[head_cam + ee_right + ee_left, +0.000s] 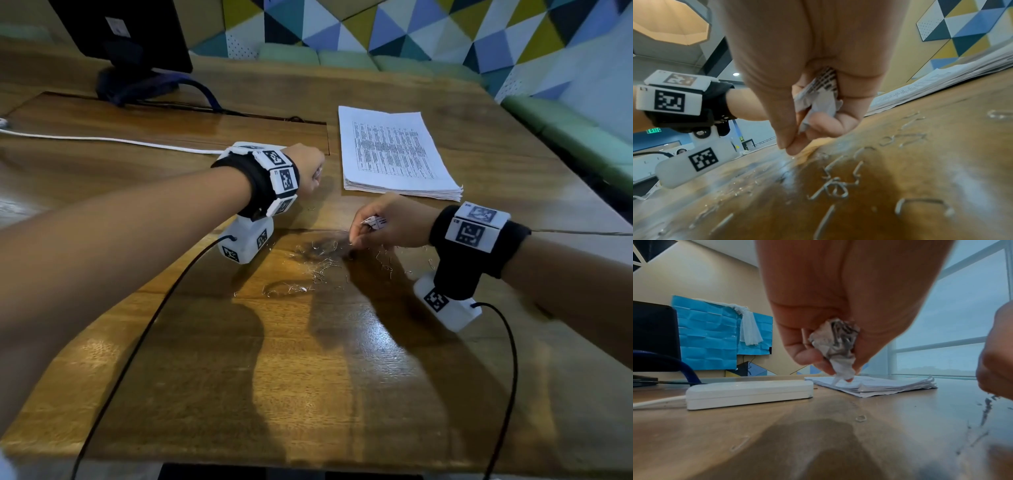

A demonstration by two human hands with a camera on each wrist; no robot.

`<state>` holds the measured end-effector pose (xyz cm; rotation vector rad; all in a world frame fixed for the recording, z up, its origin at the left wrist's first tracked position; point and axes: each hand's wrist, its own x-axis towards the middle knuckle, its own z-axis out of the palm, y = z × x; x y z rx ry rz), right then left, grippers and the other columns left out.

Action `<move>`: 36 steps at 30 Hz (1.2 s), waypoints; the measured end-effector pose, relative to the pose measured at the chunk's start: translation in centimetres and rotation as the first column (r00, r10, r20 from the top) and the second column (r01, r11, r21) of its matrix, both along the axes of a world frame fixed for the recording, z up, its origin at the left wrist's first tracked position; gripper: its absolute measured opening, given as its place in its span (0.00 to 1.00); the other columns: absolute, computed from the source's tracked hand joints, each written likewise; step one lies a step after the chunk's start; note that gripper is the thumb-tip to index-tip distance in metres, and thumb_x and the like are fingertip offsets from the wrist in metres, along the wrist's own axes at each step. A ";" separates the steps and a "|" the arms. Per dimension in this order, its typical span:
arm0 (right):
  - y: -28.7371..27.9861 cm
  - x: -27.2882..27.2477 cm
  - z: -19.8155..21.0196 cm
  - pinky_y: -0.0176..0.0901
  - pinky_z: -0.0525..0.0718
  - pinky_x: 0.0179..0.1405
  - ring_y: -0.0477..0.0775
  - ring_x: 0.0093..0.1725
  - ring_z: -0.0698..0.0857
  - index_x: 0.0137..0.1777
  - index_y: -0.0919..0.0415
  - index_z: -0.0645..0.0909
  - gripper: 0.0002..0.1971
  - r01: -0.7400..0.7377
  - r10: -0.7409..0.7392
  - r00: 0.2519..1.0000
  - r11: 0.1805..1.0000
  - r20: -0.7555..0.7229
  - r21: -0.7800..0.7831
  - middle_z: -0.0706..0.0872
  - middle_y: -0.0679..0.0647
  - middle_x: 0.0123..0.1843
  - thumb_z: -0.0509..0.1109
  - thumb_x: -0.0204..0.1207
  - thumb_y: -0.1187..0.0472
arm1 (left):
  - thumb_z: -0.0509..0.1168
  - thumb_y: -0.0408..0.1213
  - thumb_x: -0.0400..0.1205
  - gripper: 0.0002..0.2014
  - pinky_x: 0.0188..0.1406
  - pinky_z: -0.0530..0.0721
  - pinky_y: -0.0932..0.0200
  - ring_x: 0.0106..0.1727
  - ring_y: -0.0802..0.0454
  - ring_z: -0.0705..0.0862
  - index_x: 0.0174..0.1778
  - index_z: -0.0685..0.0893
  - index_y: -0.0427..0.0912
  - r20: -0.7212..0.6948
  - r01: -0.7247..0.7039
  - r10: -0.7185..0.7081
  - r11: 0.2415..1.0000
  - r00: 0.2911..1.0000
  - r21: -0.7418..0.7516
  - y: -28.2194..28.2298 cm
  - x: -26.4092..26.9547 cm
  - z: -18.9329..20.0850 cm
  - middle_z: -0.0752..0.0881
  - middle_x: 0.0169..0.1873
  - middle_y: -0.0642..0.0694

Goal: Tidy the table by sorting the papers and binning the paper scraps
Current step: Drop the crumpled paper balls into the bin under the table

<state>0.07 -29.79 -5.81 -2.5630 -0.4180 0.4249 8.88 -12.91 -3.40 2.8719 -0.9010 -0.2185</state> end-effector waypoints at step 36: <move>-11.4 -28.1 0.6 0.26 0.75 0.38 0.38 0.32 0.81 0.37 0.55 0.88 0.03 0.425 -0.425 0.905 0.898 -0.020 0.113 0.87 0.43 0.32 0.78 0.67 0.64 | 0.69 0.33 0.78 0.06 0.37 0.76 0.71 0.34 0.68 0.81 0.39 0.86 0.50 -0.132 0.497 -0.609 0.738 0.782 -0.456 -12.2 -23.1 -0.5 0.85 0.33 0.58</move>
